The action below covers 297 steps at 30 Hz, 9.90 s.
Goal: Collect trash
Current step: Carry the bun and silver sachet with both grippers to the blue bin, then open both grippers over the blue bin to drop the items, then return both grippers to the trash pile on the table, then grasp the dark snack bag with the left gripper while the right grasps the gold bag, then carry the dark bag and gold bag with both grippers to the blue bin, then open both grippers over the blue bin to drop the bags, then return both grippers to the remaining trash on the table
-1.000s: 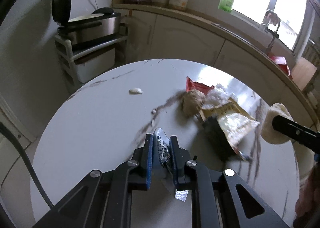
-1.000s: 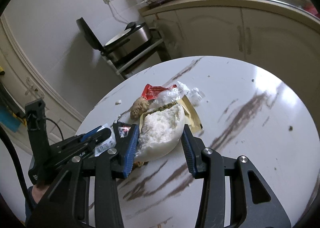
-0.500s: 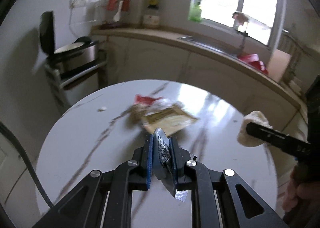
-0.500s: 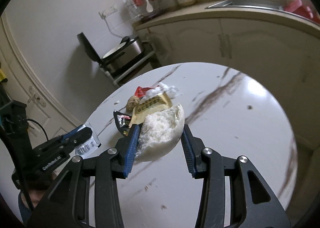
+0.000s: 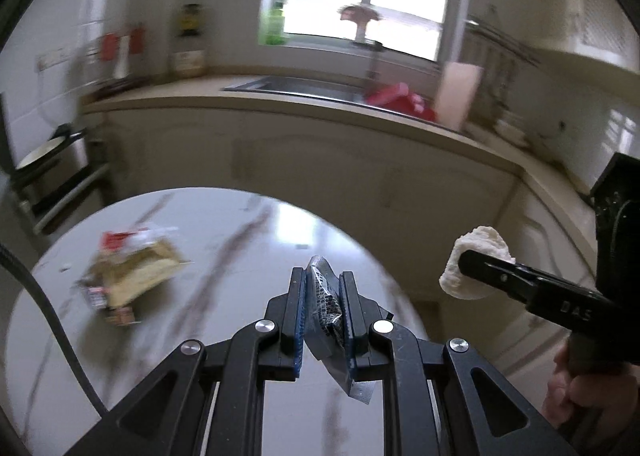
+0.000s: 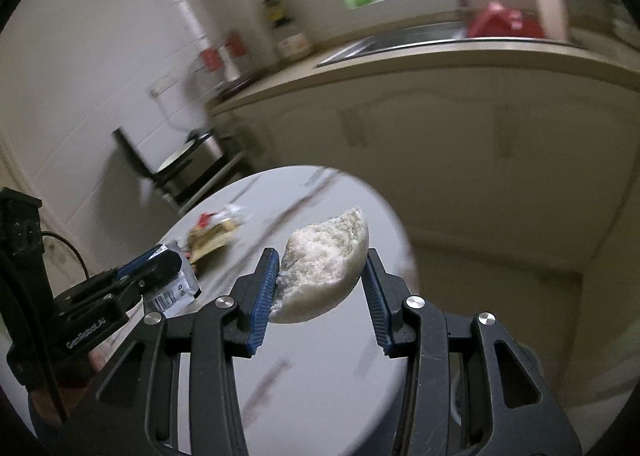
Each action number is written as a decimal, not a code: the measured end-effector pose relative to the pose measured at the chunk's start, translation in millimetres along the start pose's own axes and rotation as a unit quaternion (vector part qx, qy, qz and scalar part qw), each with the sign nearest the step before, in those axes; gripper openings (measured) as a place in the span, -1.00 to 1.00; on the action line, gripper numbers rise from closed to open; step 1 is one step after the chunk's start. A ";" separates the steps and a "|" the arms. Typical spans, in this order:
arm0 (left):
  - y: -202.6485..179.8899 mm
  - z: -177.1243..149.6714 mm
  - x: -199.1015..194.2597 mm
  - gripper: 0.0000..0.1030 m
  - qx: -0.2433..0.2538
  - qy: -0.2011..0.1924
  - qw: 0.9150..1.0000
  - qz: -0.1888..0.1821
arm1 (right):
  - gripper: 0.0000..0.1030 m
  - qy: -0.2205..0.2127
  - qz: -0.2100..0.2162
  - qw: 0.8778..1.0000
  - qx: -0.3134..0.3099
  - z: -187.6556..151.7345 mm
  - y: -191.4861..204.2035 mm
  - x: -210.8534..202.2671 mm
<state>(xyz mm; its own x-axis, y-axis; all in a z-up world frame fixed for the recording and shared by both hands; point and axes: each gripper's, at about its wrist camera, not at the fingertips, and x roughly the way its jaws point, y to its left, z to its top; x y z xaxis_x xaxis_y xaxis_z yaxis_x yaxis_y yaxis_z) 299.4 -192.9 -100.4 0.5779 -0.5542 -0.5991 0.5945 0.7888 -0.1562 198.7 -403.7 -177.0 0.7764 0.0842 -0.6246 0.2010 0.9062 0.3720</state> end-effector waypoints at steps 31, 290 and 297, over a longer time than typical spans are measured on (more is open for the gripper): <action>-176.4 -65.3 293.1 -0.75 0.115 0.267 0.953 -0.086 | -0.23 0.154 -0.150 0.944 0.250 -162.5 -319.9 43.2; -138.5 -15.8 120.8 0.87 0.076 0.074 0.993 -0.060 | 1.00 -0.010 -0.181 0.961 0.208 -70.4 -252.4 -63.0; -73.8 -4.8 50.7 0.88 0.049 0.023 0.999 -0.004 | 1.00 -0.050 -0.154 0.976 0.145 -28.5 -168.9 -71.7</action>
<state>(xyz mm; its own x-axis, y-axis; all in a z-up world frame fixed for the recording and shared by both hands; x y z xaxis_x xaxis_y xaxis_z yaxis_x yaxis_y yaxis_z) 282.2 -277.9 -123.1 0.5479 -0.5455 -0.6342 0.6515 0.7538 -0.0854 92.0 -551.0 -214.6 0.7040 -0.2270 -0.6730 0.5828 0.7261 0.3648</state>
